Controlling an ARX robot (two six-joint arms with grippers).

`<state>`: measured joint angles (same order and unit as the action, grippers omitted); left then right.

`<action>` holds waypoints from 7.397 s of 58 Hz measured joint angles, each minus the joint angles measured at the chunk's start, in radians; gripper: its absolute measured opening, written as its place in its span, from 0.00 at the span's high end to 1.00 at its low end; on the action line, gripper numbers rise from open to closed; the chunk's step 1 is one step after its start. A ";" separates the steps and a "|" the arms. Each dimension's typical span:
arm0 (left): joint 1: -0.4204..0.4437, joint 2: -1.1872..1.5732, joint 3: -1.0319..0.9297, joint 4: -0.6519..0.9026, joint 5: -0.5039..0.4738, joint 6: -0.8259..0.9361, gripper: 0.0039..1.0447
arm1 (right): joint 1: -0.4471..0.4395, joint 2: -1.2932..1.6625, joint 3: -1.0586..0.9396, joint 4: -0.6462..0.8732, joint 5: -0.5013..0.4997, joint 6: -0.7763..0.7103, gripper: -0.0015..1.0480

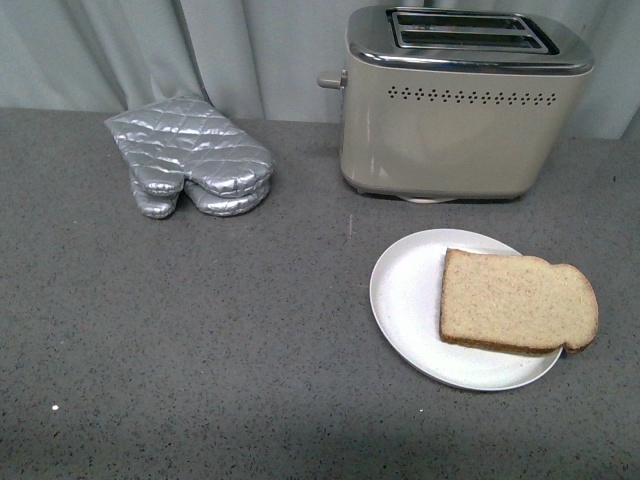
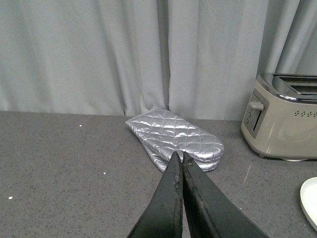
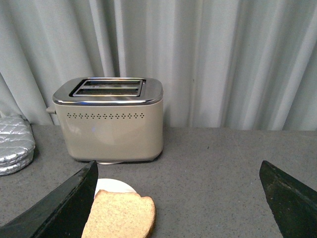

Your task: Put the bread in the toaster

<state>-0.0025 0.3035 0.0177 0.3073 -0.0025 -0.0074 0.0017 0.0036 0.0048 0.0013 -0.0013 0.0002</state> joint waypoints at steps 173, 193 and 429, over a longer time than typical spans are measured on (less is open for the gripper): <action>0.000 -0.299 0.000 -0.307 0.001 0.002 0.06 | -0.052 2.037 0.870 0.026 -0.374 0.224 0.84; 0.000 -0.299 0.000 -0.307 0.000 0.002 0.06 | -0.052 1.924 0.871 -0.074 -0.431 0.295 0.99; 0.000 -0.299 0.000 -0.307 0.000 0.002 0.06 | 0.000 0.470 0.000 0.468 0.003 0.000 0.99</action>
<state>-0.0025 0.0040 0.0181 0.0006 -0.0021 -0.0051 0.0021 0.4740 0.0048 0.4694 0.0017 0.0006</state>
